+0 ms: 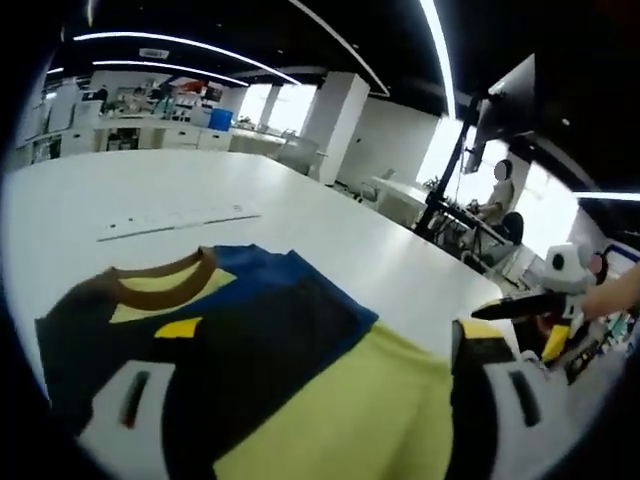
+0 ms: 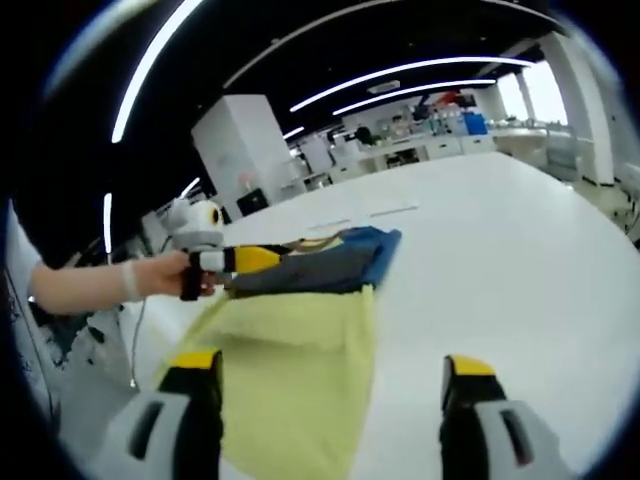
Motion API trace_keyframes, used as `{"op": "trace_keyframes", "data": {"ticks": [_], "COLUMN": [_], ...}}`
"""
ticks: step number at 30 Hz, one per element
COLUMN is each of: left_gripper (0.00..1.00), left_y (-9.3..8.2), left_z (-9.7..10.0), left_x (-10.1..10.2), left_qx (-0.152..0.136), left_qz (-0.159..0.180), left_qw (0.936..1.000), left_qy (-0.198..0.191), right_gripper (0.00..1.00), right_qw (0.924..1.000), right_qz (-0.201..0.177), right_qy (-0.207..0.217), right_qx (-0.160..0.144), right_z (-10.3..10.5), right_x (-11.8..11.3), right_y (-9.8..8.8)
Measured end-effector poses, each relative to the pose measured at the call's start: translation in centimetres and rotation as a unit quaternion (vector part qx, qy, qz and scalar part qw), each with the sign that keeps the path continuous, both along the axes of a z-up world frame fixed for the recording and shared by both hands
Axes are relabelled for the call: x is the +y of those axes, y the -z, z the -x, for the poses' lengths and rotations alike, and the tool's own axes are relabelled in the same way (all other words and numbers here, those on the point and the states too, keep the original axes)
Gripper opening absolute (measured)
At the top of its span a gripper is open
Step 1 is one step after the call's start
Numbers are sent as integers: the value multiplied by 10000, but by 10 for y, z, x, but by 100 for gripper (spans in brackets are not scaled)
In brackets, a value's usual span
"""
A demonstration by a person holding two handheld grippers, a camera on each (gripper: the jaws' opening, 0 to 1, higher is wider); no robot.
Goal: Fold the garment on the visible template until the final outline fits inside the template.
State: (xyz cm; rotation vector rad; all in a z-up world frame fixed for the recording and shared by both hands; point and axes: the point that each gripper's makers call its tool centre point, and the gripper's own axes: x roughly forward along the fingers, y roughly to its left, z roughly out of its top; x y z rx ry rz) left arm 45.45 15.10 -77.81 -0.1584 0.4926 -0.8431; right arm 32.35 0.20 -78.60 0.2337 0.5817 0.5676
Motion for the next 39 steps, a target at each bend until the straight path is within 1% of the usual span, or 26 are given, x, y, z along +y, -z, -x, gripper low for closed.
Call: {"op": "trace_keyframes", "data": {"ticks": [3, 4, 7, 10, 12, 15, 18, 20, 21, 22, 25, 27, 28, 30, 33, 35, 38, 39], "left_gripper": [99, 99, 98, 98, 98, 97, 96, 95, 94, 94, 94, 94, 94, 94, 93, 91, 92, 92], "left_y": [-2, -4, -8, -10, -10, -12, -11, -13, -12, -12, -14, -15, -15, -15, -15, -12, -12, -10], "left_z": [4, 5, 11, 17, 21, 33, 39, 51, 48, 50, 60, 70, 76, 82, 91, 98, 110, 117], "left_x": [22, 33, 52, 72, 85, 97, 108, 110, 119, 124, 134, 138, 142, 148, 159, 166, 167, 169], "left_qx": [-24, -63, -79, -130, -91, -94, -82, -95, -93, -76, -43, -19, -50, -47, 17, 30, 79, 93], "left_qz": [-105, -169, -194, -296, -300, -309, -337, -391, -416, -457, -504, -645, -781, -895, -938, -1081, -1103, -1168], "left_qw": [9999, 9998, 9996, 9991, 9988, 9983, 9979, 9976, 9976, 9974, 9971, 9967, 9960, 9952, 9947, 9933, 9931, 9926], "left_qy": [-63, -113, -196, -287, -384, -489, -555, -561, -553, -560, -573, -503, -436, -391, -415, -416, -380, -325], "right_gripper": [91, 91, 91, 91, 91, 91, 91, 91, 91, 91, 91, 91, 91, 91, 91, 91, 91, 91], "right_qw": [10000, 10000, 9999, 9998, 9997, 9994, 9992, 9991, 9989, 9987, 9984, 9985, 9985, 9985, 9984, 9983, 9977, 9976], "right_qz": [-8, -8, 23, 63, 74, 97, 98, 102, 123, 145, 175, 149, 136, 110, 109, 145, 215, 234], "right_qy": [-31, -49, -101, -174, -210, -262, -294, -327, -349, -376, -412, -395, -380, -372, -390, -419, -497, -514], "right_qx": [-34, -51, -66, -110, -140, -188, -247, -269, -281, -302, -344, -362, -369, -387, -385, -382, -398, -408], "right_z": [-2, -3, -5, -7, -9, -10, -13, -14, -14, -14, -13, -14, -14, -14, -14, -13, -9, -8], "right_x": [3, 4, 7, 10, 12, 16, 17, 19, 19, 20, 23, 23, 23, 24, 25, 24, 23, 23], "right_y": [-1, -2, -5, -8, -11, -17, -20, -22, -22, -23, -25, -26, -26, -27, -27, -26, -28, -28]}}
